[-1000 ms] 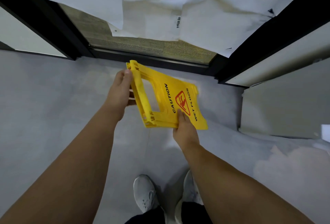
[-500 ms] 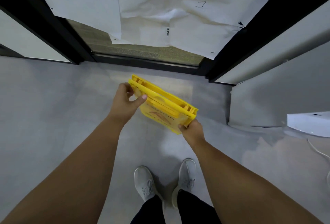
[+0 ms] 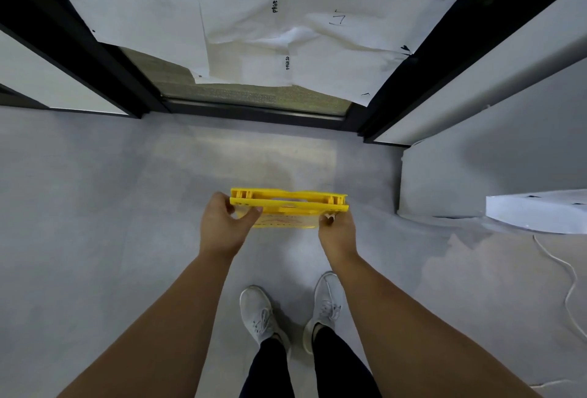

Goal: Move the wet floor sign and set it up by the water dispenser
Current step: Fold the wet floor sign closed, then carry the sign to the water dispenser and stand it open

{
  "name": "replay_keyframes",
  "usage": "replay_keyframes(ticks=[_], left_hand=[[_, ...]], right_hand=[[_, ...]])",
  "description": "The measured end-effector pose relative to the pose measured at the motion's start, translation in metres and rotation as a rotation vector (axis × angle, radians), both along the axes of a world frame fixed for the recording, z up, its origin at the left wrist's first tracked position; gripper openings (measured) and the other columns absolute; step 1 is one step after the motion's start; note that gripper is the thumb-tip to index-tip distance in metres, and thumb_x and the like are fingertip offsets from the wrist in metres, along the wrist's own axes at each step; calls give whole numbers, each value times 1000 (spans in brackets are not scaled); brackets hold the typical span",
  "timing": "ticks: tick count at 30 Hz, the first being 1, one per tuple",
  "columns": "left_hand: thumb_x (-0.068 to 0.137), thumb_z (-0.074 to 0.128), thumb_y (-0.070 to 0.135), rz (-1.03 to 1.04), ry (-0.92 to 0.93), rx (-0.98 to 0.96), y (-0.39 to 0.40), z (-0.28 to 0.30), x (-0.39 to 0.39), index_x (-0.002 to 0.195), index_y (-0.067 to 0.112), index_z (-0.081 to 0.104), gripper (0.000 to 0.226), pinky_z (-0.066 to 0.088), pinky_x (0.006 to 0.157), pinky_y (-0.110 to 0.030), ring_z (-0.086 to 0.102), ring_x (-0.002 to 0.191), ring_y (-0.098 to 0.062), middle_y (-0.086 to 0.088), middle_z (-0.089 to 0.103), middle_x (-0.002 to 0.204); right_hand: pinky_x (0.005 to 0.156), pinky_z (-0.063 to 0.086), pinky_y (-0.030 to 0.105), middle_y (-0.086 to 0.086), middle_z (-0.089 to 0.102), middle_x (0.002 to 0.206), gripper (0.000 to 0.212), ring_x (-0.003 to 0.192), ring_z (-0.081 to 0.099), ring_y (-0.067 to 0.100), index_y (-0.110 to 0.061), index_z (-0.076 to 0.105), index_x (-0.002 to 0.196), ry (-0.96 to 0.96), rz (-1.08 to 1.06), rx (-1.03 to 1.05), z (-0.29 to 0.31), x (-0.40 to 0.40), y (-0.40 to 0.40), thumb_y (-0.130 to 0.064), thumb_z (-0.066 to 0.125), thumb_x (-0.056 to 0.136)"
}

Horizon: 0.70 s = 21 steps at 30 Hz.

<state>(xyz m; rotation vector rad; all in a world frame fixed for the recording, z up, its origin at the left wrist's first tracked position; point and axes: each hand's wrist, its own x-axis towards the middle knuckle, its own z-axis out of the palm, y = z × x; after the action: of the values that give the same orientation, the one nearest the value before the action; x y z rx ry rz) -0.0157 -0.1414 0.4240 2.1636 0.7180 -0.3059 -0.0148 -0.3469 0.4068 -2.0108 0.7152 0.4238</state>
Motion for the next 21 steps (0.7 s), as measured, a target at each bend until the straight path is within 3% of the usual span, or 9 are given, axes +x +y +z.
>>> replay_keyframes(ticks=[3, 5, 6, 7, 9, 11, 14, 17, 21], left_hand=[[76, 71, 17, 78, 95, -220, 4, 8, -4, 95, 16, 54, 25, 50, 84, -38, 60, 101, -18, -4, 64, 103], [81, 60, 11, 140, 159, -387, 9, 18, -3, 92, 17, 58, 13, 44, 86, -36, 55, 101, -22, -5, 61, 100], [81, 57, 15, 176, 195, -461, 12, 24, -3, 89, 19, 60, 10, 42, 87, -36, 53, 101, -23, -5, 60, 99], [80, 53, 21, 214, 232, -542, 14, 29, -2, 90, 21, 61, 12, 40, 92, -36, 52, 104, -24, -7, 59, 103], [89, 46, 36, 303, 319, -704, 14, 38, -2, 106, 17, 59, 29, 37, 105, -39, 51, 116, -25, -7, 55, 119], [94, 36, 54, 334, 400, -759, 13, 42, -3, 126, 14, 50, 53, 36, 113, -44, 50, 122, -26, -6, 52, 123], [90, 50, 50, 377, 479, -709, 9, 46, -3, 123, 9, 51, 52, 47, 102, -46, 57, 115, -32, -10, 51, 119], [88, 51, 19, 484, 524, -740, 1, 54, 1, 90, 5, 52, 14, 59, 74, -41, 60, 88, -33, -17, 50, 93], [89, 53, 5, 468, 584, -631, -11, 57, -4, 111, -6, 51, 25, 57, 67, -38, 61, 82, -32, -24, 52, 101]], right_hand=[[53, 29, 25, 8, 37, 77, 31, 55, 37, 6, -15, 47, 72, 78, -191, 181, 11, -7, -3, 13, 37, 82], [59, 35, 29, 18, 30, 69, 16, 56, 40, 7, 1, 55, 80, 130, -293, 307, 17, -12, -11, 4, 43, 90], [74, 43, 34, 20, 37, 71, 17, 87, 28, -2, 6, 60, 90, 153, -335, 370, 20, -14, -15, -2, 45, 92], [94, 43, 37, 13, 49, 76, 21, 120, 45, 31, 4, 64, 97, 171, -374, 427, 25, -13, -18, -7, 47, 93], [113, 31, 36, -2, 63, 105, 25, 127, 51, 22, -15, 70, 102, 184, -455, 550, 37, -11, -21, -12, 47, 95], [118, 27, 39, 6, 57, 135, 29, 137, 43, 23, -19, 66, 115, 205, -522, 622, 48, -8, -25, -18, 42, 98], [117, 30, 46, 10, 52, 139, 39, 137, 42, 27, -13, 54, 127, 295, -533, 648, 59, -3, -30, -37, 40, 99], [107, 43, 43, 12, 53, 107, 20, 110, 56, 28, -15, 57, 98, 423, -459, 554, 61, 4, -33, -33, 47, 96], [101, 49, 39, 10, 45, 91, 14, 84, 47, 22, -11, 55, 94, 529, -350, 428, 62, 7, -35, -21, 45, 92]])
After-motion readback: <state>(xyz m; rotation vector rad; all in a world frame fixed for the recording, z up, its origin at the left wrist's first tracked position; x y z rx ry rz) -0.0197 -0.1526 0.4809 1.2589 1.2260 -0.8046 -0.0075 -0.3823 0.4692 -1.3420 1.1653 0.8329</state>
